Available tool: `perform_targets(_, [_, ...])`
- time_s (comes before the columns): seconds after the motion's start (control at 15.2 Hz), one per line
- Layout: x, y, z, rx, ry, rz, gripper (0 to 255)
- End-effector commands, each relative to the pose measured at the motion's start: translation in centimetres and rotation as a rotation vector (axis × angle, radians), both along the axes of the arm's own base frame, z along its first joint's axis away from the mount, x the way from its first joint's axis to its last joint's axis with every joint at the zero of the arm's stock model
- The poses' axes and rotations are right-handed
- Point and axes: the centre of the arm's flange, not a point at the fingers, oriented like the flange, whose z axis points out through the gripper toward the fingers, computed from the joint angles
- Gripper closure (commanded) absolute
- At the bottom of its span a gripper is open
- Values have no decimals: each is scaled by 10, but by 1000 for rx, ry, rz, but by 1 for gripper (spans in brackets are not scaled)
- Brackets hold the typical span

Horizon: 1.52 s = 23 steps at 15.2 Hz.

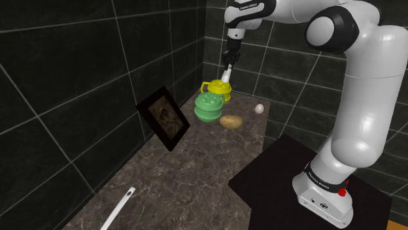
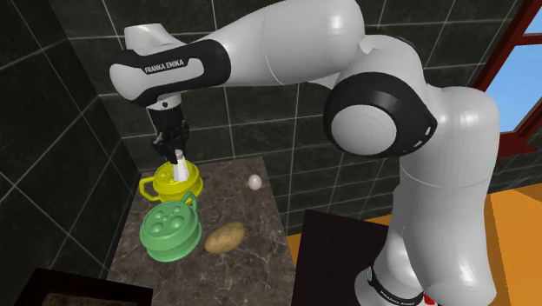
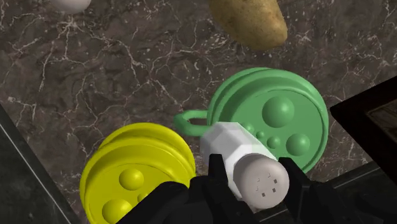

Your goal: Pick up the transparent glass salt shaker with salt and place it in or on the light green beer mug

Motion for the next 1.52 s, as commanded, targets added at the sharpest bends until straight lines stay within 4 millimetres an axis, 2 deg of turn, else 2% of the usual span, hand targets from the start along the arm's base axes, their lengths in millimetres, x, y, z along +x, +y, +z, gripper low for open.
perform_targets(0.0, [14,24,4,0,0,-1,255])
perform_targets(0.13, [27,47,7,0,0,-1,255])
perform_targets(0.2, [39,69,10,0,0,-1,255])
perform_targets(1.45, [39,69,-90,0,0,-1,255])
